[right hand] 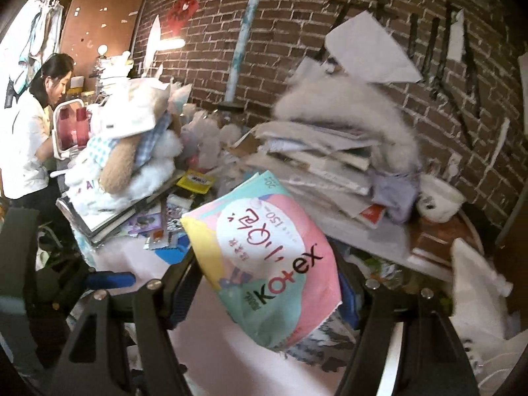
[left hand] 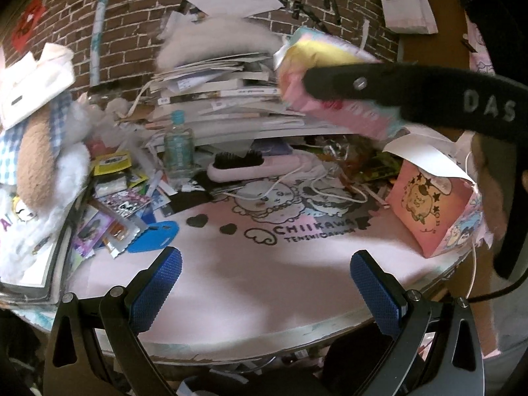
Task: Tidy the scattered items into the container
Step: 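Lift the Kotex pack and carry it toward the paper bag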
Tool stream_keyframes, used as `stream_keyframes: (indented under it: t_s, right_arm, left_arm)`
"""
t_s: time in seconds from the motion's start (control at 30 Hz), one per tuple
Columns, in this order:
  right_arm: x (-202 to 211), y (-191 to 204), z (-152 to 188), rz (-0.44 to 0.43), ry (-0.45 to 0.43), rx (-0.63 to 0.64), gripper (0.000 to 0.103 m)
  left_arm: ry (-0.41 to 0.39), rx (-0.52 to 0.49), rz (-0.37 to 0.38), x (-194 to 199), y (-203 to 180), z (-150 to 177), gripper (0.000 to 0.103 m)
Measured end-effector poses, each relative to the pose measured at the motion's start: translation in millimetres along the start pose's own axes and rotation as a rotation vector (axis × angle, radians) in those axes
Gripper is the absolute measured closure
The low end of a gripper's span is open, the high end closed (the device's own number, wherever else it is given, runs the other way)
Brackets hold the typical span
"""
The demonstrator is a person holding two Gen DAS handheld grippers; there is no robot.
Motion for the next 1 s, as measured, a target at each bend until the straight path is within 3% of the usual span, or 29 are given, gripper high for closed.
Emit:
stream_keyframes:
  t_s: [0.53, 1.0]
  right_arm:
    - [65, -85, 19, 0.111, -0.005, -0.065, 0.035]
    - [105, -193, 92, 0.227, 0.155, -0.172, 0.035]
  left_arm:
    - [0.006, -0.019, 0.038, -11, -32, -6, 0.001]
    - [0.017, -0.021, 0.044, -16, -39, -3, 0.001]
Point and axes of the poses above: each gripper's, at about its wrist camera, not at the fingertips, and x roughly against the way its jaws point, y to its left, z to its underside, the point moved 8 cm from there along -x, roughly the way its jaws point, and after that the axes turned 8 degrees about x, right-handed, at the moved point
